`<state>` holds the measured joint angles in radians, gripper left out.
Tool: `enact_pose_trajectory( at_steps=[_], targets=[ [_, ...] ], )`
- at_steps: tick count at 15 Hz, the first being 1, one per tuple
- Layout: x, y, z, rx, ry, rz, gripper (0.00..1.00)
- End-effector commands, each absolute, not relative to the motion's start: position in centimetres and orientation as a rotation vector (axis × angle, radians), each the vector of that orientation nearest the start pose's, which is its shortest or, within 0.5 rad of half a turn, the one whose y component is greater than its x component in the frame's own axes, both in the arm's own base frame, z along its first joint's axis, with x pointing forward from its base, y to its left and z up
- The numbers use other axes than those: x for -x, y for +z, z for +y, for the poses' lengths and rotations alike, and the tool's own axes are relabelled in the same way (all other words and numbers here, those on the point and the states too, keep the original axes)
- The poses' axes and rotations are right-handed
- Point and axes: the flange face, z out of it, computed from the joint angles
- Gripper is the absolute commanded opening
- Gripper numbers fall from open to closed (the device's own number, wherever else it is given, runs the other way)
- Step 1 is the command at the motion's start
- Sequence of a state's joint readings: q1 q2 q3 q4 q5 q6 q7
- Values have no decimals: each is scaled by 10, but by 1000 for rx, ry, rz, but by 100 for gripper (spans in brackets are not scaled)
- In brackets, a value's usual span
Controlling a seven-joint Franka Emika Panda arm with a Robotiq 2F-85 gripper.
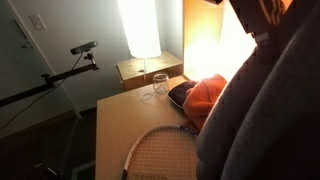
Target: Put the towel on the table
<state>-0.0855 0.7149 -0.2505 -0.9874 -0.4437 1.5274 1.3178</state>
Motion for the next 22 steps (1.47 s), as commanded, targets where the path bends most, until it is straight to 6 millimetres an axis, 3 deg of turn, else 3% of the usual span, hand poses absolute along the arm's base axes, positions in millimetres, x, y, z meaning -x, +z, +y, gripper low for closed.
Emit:
enact_pose_trajectory(
  at_steps=[1, 4, 13, 22],
  targets=[
    [-696, 467, -225, -1841, 221, -1813, 7],
    [-696, 480, -224, -1898, 240, -1813, 7],
    [-686, 556, -222, -2143, 386, -1772, 7],
    [-663, 618, -218, -2203, 483, -1762, 7]
  ],
)
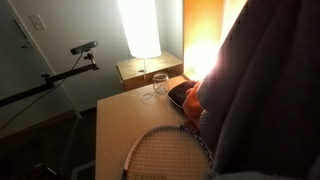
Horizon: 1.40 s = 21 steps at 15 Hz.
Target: Put the towel on the table
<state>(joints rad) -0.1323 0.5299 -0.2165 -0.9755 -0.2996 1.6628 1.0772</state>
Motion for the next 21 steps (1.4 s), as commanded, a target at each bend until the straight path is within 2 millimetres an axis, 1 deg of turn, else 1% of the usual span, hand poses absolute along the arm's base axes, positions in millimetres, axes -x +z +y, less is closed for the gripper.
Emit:
enact_pose_trajectory(
  at_steps=[1, 3, 5, 7, 10, 16, 21],
  targets=[
    [-661, 625, -216, 2639, -595, 2092, 7],
    [-658, 638, -211, 2651, -626, 2064, 7],
    [-655, 650, -201, 2675, -654, 2020, 7],
    [-654, 660, -186, 2720, -690, 1963, 7],
    [-655, 672, -159, 2788, -739, 1879, 7],
    [-659, 684, -111, 2908, -844, 1744, 7],
    [-662, 685, -75, 3020, -912, 1599, 7]
  ],
)
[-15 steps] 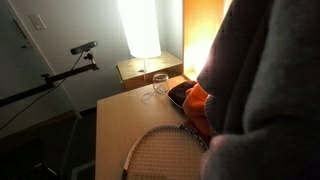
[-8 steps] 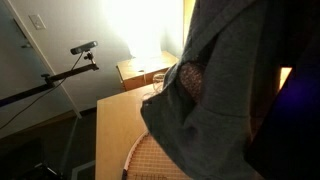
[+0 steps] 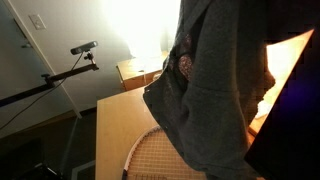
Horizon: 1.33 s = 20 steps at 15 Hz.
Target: Put the towel on the table
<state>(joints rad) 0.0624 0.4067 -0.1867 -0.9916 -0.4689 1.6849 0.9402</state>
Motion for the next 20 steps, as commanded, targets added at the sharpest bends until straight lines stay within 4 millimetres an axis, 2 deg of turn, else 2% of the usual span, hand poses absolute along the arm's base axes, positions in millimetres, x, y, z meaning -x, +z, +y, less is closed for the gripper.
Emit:
enact_pose_trajectory(
  at_steps=[1, 6, 11, 15, 20],
  targets=[
    [-663, 684, -68, 3048, -922, 1553, 7],
    [-662, 679, -30, 3159, -1000, 1363, 7],
    [-656, 669, 0, 3240, -1047, 1168, 7],
    [-650, 654, 4, 3285, -963, 1007, 6],
    [-649, 620, -3, 3366, -734, 834, 6]
  ],
)
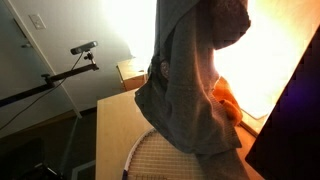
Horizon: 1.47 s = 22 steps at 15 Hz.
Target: Put the towel on the table
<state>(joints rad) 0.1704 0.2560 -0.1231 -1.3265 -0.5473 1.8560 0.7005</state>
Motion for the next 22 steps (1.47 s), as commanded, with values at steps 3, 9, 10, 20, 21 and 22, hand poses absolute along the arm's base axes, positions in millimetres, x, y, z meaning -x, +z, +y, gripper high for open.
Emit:
enact_pose_trajectory(
  at_steps=[3, 9, 10, 20, 21, 22],
  targets=[
    [-653, 598, -11, 3419, -598, 744, 6],
    [-671, 547, -44, 3537, -342, 722, 6],
    [-675, 540, -48, 3554, -321, 747, 6],
    [-691, 505, -58, 3559, -271, 761, 7],
    [-691, 506, -58, 3561, -270, 753, 7],
    [-691, 507, -58, 3561, -271, 753, 7]
  ],
)
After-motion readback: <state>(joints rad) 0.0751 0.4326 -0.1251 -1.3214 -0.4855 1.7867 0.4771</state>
